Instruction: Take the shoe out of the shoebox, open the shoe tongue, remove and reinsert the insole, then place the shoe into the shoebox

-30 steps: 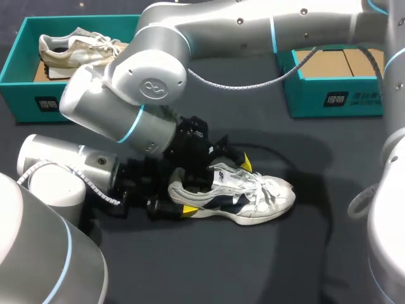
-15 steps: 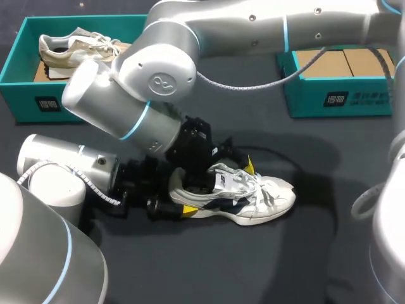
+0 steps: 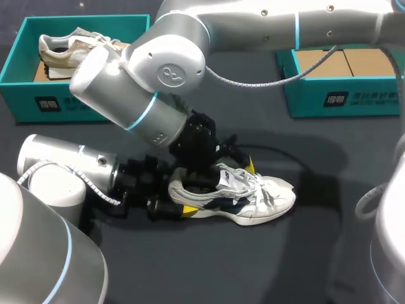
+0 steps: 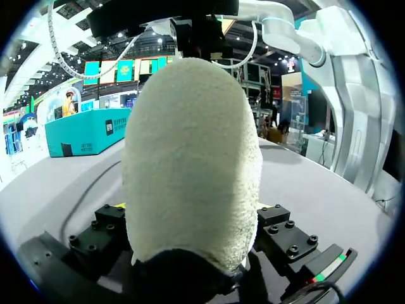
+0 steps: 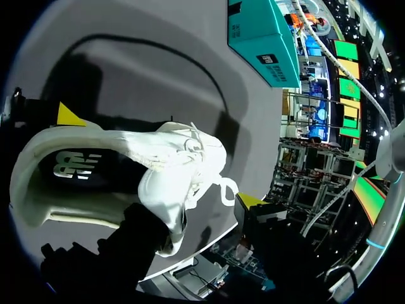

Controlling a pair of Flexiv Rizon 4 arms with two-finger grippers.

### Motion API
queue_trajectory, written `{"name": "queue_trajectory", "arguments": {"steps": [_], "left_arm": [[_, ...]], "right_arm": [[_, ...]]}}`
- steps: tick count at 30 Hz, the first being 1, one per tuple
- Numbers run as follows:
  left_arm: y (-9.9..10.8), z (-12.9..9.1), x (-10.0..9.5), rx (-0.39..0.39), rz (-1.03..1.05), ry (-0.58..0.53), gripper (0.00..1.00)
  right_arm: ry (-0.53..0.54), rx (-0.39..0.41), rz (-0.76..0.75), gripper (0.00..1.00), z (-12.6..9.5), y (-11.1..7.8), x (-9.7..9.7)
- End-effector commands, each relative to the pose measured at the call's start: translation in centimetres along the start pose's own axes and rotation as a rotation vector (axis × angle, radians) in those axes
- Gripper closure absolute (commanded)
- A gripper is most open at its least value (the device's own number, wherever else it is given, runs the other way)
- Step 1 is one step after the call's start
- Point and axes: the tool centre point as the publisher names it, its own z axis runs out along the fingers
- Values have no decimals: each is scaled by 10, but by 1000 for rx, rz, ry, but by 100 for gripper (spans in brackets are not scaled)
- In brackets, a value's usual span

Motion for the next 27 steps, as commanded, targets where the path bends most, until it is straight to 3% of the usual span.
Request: {"name": "queue_trajectory", "arguments": {"steps": [1,10,15,16,17,21,27], "left_arm": [[2,2,2,-2,0,-2,100],[2,2,2,-2,0,-2,100],[2,2,2,-2,0,-2,100],[2,2,2,-2,0,-2,100],[2,2,2,-2,0,-2,100],[2,2,2,-2,0,-2,100],[2,2,2,-2,0,-2,100]], "right_arm": [[18,-10,696,51,-2,-11,-7],[52,-1,633,60,-3,-15,-13],[74,15,613,84,1,-12,-16],[89,22,602,98,3,-11,-17],[102,26,593,100,4,-10,-18],[161,57,573,100,12,-4,-25],[355,89,480,100,28,3,-40]]}}
